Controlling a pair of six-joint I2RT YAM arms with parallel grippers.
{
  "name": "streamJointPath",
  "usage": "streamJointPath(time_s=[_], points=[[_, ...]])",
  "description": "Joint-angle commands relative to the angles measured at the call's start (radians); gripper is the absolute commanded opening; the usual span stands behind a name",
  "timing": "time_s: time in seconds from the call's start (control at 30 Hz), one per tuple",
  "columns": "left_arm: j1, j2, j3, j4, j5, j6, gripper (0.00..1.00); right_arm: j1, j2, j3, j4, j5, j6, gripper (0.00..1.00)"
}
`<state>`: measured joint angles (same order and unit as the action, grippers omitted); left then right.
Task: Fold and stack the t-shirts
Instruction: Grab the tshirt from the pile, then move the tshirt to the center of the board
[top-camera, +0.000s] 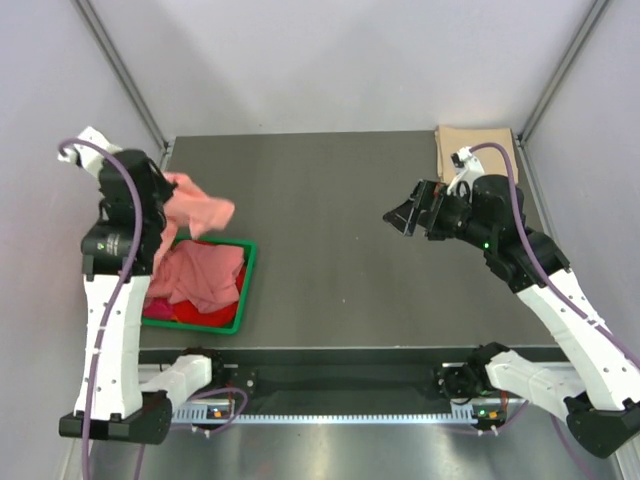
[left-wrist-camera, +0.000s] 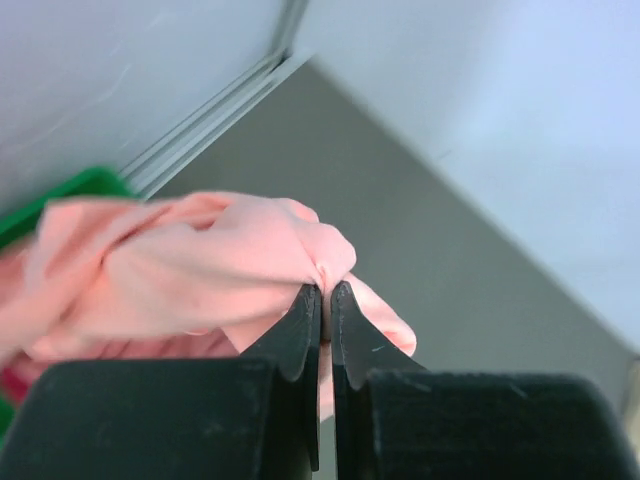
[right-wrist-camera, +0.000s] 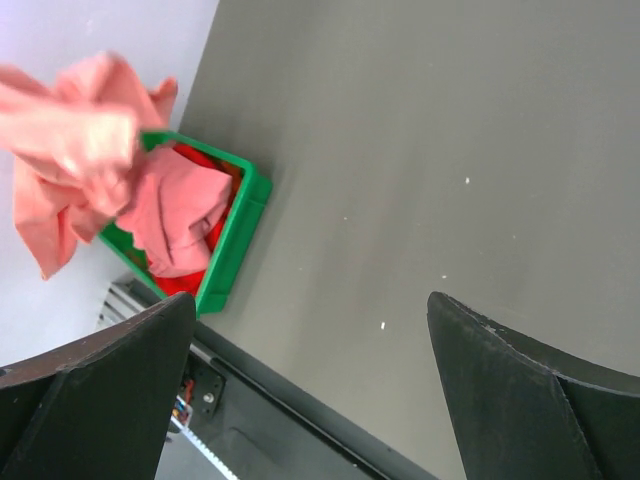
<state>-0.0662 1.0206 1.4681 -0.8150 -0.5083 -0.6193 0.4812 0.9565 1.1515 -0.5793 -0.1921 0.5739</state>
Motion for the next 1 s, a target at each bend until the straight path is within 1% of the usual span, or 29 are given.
streamJointPath(time_s=[0.0, 0.03, 0.07, 0.1, 0.13, 0.17, 0.2, 0.23, 0.27, 0.3, 0.37, 0.4, 0.47, 0.5, 0.53, 0.57, 0.6, 0.63, 0.67, 0.73, 0.8, 0.83, 0.87, 0.93, 0.97], points=[[0.000, 0.065, 0.196, 0.114, 0.082, 0.046, 0.00, -0.007, -0.004, 0.010, 0.058, -0.027, 0.035, 1.00], [0.000, 0.075, 0.218, 0.198, 0.124, 0.047, 0.00, -0.007, -0.007, 0.010, 0.070, -0.029, 0.043, 1.00], [-0.001, 0.090, 0.236, 0.267, 0.261, 0.046, 0.00, -0.007, -0.009, 0.008, 0.081, -0.030, 0.047, 1.00], [-0.001, 0.096, 0.238, 0.334, 0.339, 0.037, 0.00, -0.007, -0.010, 0.004, 0.096, -0.030, 0.050, 1.00], [-0.001, 0.126, 0.247, 0.458, 0.428, -0.021, 0.00, -0.007, -0.016, -0.015, 0.151, -0.030, 0.046, 1.00], [-0.001, 0.148, 0.277, 0.506, 0.605, -0.066, 0.00, -0.007, -0.022, -0.035, 0.192, -0.035, 0.038, 1.00], [-0.001, 0.176, 0.297, 0.549, 0.705, -0.115, 0.00, -0.009, -0.027, -0.082, 0.231, -0.030, 0.035, 1.00], [-0.004, 0.244, 0.317, 0.591, 0.787, -0.169, 0.00, -0.010, -0.028, -0.091, 0.258, -0.015, 0.038, 1.00], [-0.010, 0.277, 0.349, 0.649, 0.854, -0.272, 0.00, -0.012, -0.016, -0.093, 0.256, 0.009, 0.040, 1.00], [-0.042, 0.304, 0.357, 0.675, 0.958, -0.308, 0.00, -0.016, -0.012, -0.090, 0.250, 0.011, 0.040, 1.00], [-0.099, 0.361, 0.351, 0.701, 0.993, -0.333, 0.00, -0.018, 0.007, -0.081, 0.219, 0.011, 0.044, 1.00], [-0.166, 0.374, 0.344, 0.697, 0.996, -0.321, 0.00, -0.018, 0.011, -0.081, 0.210, 0.010, 0.049, 1.00], [-0.246, 0.403, 0.304, 0.685, 0.988, -0.245, 0.00, -0.021, 0.014, -0.085, 0.184, 0.006, 0.046, 1.00], [-0.323, 0.412, 0.287, 0.669, 0.973, -0.214, 0.00, -0.023, 0.013, -0.091, 0.176, 0.008, 0.044, 1.00], [-0.355, 0.430, 0.264, 0.669, 0.967, -0.189, 0.00, -0.021, 0.008, -0.096, 0.156, 0.011, 0.041, 1.00], [-0.385, 0.440, 0.205, 0.677, 0.964, -0.160, 0.00, -0.023, -0.001, -0.102, 0.144, 0.032, 0.040, 1.00], [-0.427, 0.447, 0.169, 0.704, 0.950, -0.157, 0.00, -0.024, -0.008, -0.113, 0.130, 0.049, 0.034, 1.00], [-0.446, 0.466, 0.131, 0.732, 0.932, -0.158, 0.00, -0.024, -0.015, -0.118, 0.101, 0.069, 0.032, 1.00], [-0.484, 0.478, 0.056, 0.761, 0.929, -0.163, 0.00, -0.024, -0.033, -0.125, 0.089, 0.115, 0.029, 1.00], [-0.515, 0.548, 0.014, 0.807, 0.951, -0.175, 0.00, -0.026, -0.059, -0.151, 0.062, 0.155, 0.023, 1.00], [-0.564, 0.614, 0.029, 0.835, 0.981, -0.178, 0.00, -0.029, -0.074, -0.173, 0.047, 0.215, 0.020, 1.00], [-0.581, 0.678, 0.050, 0.835, 0.991, -0.175, 0.00, -0.030, -0.081, -0.176, 0.033, 0.227, 0.017, 1.00], [-0.607, 0.706, 0.098, 0.835, 1.004, -0.174, 0.00, -0.030, -0.091, -0.179, 0.026, 0.252, 0.017, 1.00], [-0.629, 0.780, 0.156, 0.835, 1.014, -0.172, 0.00, -0.030, -0.107, -0.179, 0.003, 0.275, 0.006, 1.00], [-0.635, 0.800, 0.213, 0.835, 1.015, -0.172, 0.00, -0.030, -0.110, -0.176, -0.008, 0.304, 0.003, 1.00]])
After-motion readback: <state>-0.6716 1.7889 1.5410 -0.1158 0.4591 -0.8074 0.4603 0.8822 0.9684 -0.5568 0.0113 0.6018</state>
